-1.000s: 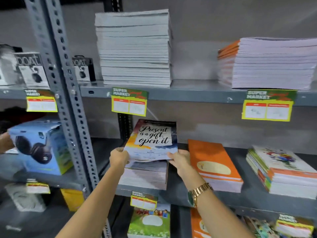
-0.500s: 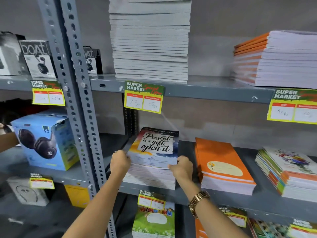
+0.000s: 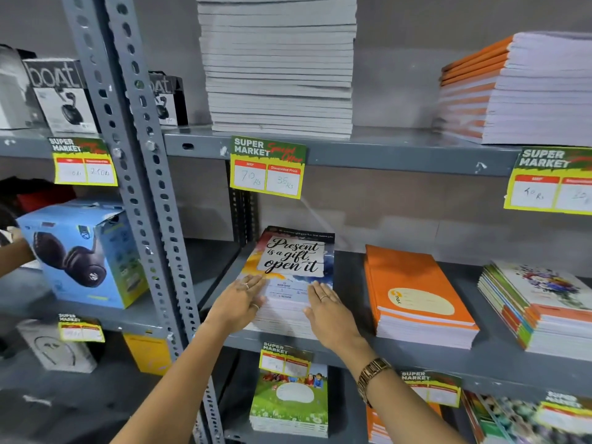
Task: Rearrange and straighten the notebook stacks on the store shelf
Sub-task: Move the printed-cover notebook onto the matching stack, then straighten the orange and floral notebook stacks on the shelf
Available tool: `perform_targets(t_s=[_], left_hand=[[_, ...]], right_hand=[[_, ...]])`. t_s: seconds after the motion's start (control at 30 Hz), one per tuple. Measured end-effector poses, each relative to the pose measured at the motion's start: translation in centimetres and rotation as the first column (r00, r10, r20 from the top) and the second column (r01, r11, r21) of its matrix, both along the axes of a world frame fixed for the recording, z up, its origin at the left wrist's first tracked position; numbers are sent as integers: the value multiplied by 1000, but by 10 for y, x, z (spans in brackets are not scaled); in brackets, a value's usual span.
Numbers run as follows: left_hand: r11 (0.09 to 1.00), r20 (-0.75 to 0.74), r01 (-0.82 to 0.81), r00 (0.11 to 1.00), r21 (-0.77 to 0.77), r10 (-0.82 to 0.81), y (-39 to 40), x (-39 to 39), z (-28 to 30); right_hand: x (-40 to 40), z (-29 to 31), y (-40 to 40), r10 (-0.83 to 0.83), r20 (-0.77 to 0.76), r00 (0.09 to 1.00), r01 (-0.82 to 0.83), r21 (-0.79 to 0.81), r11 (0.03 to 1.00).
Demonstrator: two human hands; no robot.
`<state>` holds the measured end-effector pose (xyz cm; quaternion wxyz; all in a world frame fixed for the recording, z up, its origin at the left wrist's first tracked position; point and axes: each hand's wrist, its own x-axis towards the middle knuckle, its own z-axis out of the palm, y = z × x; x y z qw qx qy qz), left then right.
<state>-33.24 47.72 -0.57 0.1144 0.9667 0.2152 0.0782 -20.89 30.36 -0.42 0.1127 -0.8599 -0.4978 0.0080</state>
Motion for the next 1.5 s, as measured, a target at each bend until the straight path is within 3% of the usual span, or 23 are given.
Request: perform_targets(t_s=[0.3, 0.6, 1.23, 1.4, 1.5], left_hand=[[999, 150, -19, 989, 35, 14, -4, -2, -12], [998, 210, -41, 977, 49, 30, -1, 2, -21], [990, 206, -38, 979, 138, 9, -6, -2, -20], [980, 193, -59, 981, 189, 22, -40, 11, -21], [974, 128, -6, 991, 226, -24, -71, 32, -16]], right_hand=[[3, -7, 2, 0, 32, 999, -2, 71, 997], [3, -8, 1, -4, 68, 998, -2, 88, 996], [5, -11, -10, 18, 90, 996, -26, 86, 996], [19, -19, -48, -98, 33, 995, 86, 271, 959], [40, -19, -75, -214, 99, 972, 177, 293, 939]])
